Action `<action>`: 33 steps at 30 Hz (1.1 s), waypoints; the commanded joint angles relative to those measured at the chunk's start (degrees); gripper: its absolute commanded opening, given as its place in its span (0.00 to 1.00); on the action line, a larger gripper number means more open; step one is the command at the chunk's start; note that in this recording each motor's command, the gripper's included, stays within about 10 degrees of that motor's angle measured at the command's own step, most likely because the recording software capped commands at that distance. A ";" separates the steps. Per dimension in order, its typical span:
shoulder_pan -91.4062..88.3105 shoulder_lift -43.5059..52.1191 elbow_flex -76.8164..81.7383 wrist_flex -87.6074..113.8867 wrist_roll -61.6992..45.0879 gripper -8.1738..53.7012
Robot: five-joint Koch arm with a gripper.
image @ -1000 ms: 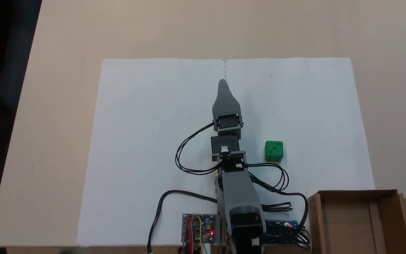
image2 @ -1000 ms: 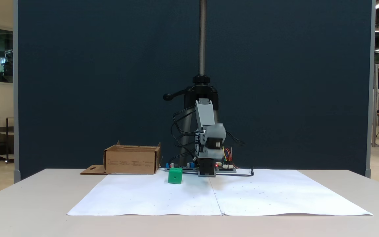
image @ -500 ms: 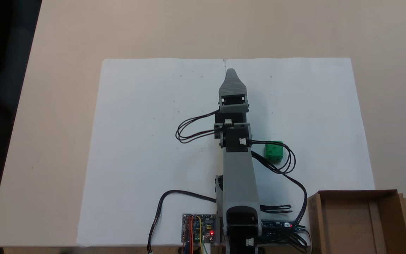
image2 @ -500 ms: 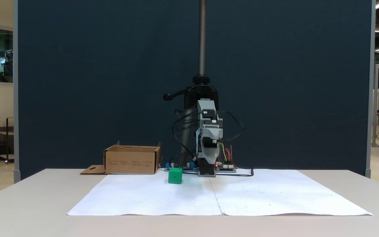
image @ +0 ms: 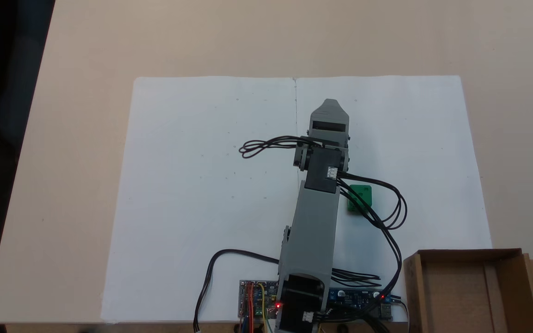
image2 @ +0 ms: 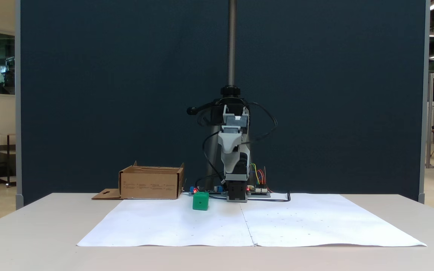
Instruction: Grasp a green dice and put it in the bin.
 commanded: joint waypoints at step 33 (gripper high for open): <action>32.61 -14.24 -5.45 22.94 -42.26 0.87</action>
